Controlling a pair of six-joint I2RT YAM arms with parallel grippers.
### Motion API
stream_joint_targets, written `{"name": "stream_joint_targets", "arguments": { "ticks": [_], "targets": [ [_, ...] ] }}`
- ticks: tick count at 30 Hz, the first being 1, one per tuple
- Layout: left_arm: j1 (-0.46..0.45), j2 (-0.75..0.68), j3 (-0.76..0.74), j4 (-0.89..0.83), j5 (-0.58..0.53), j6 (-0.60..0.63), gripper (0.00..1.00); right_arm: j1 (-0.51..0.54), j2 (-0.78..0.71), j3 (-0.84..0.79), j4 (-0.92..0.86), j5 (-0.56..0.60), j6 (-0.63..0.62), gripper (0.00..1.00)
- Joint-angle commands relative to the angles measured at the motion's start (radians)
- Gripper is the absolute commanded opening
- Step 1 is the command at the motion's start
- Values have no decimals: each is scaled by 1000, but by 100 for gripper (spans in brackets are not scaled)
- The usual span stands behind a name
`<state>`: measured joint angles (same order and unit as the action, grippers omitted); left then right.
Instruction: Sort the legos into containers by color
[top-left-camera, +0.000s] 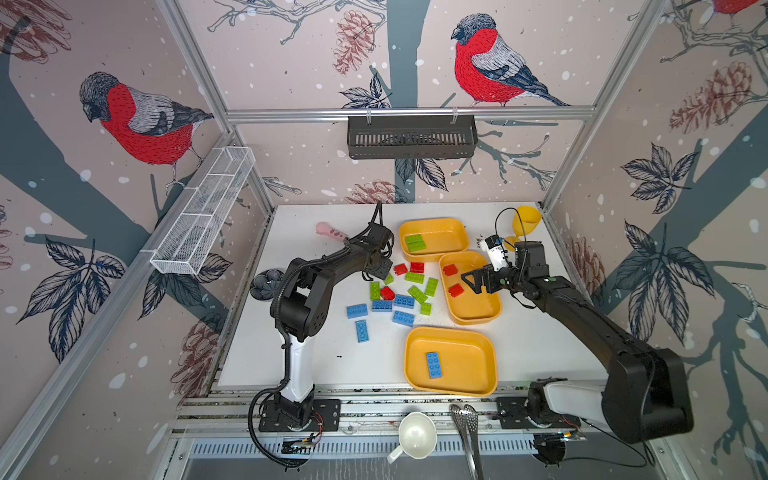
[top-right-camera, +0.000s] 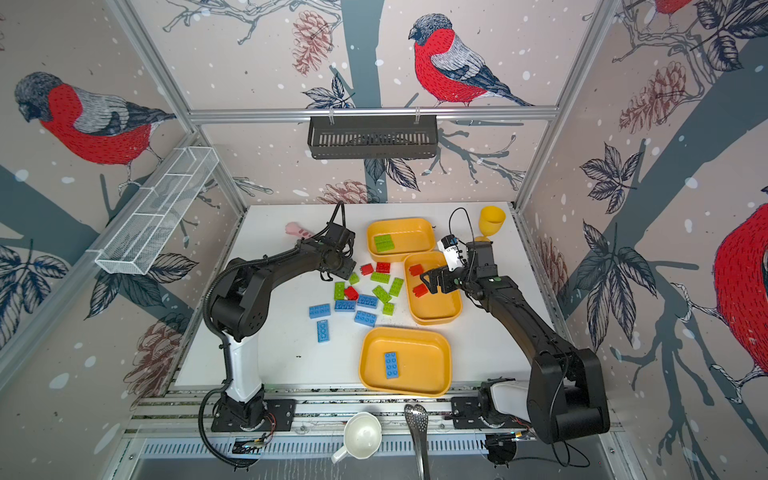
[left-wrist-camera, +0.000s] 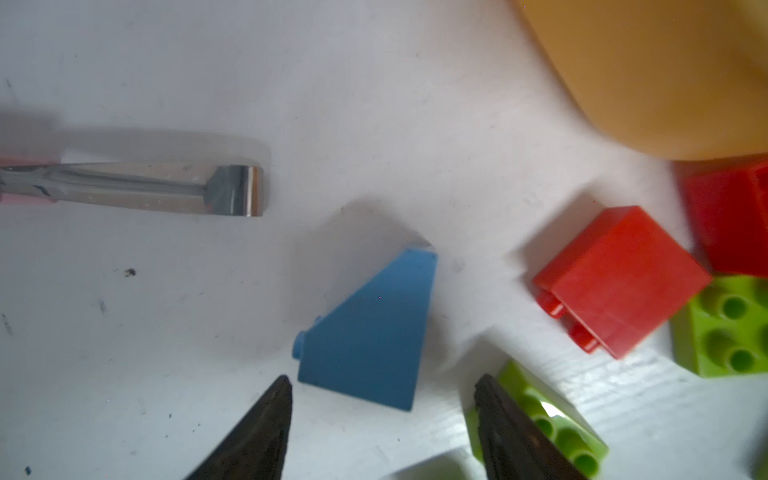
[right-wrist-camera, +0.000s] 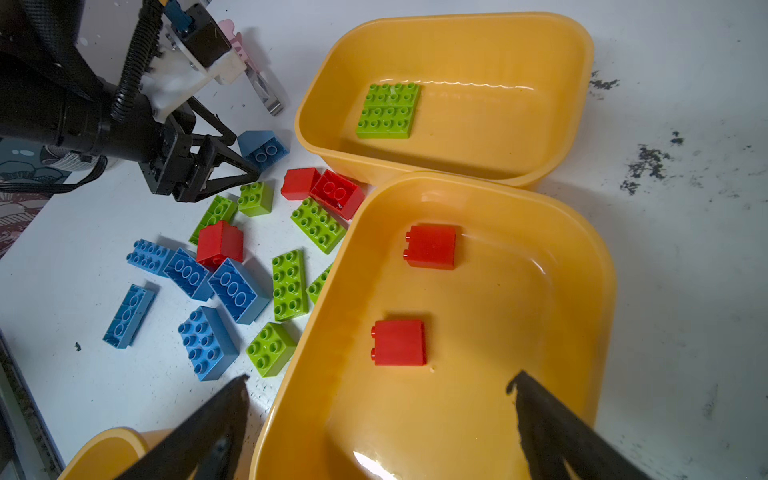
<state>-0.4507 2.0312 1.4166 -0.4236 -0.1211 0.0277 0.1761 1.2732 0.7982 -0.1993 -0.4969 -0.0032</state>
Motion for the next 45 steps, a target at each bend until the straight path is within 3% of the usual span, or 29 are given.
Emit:
{"name": "stream_joint_targets", "arguments": {
  "ticks": [1,12,15,21,25,30,36,41,45],
  "targets": [
    [10,27,28,28,17,13,70,0,7,8,24,1,-1,99],
    [30,94,74,51,48,24,68,-1,26,14,29,-3,-7,99],
    [32,102,85,47,74,24,63,-3,28,14,27,-3,-10,99],
    [32,98,89,14,92,23,43,-9,28,18,23,-6,-13,99],
    [33,76,95,-16,92,25,37,-10,27,16,24,-6,-14,99],
    [32,31,131,-83,108,19,37,-10,28,19,23,-6,-12,99],
    [12,-71,129,-159,241,0,37,-10,27,18,27,-3,-11,99],
    [-79,-184,82,-187,343,24,37,-15,25,21,23,-2,-12,99],
    [-157,-279,-3,-162,497,22,36,-21,17,23,8,-11,-22,99]
  ]
}}
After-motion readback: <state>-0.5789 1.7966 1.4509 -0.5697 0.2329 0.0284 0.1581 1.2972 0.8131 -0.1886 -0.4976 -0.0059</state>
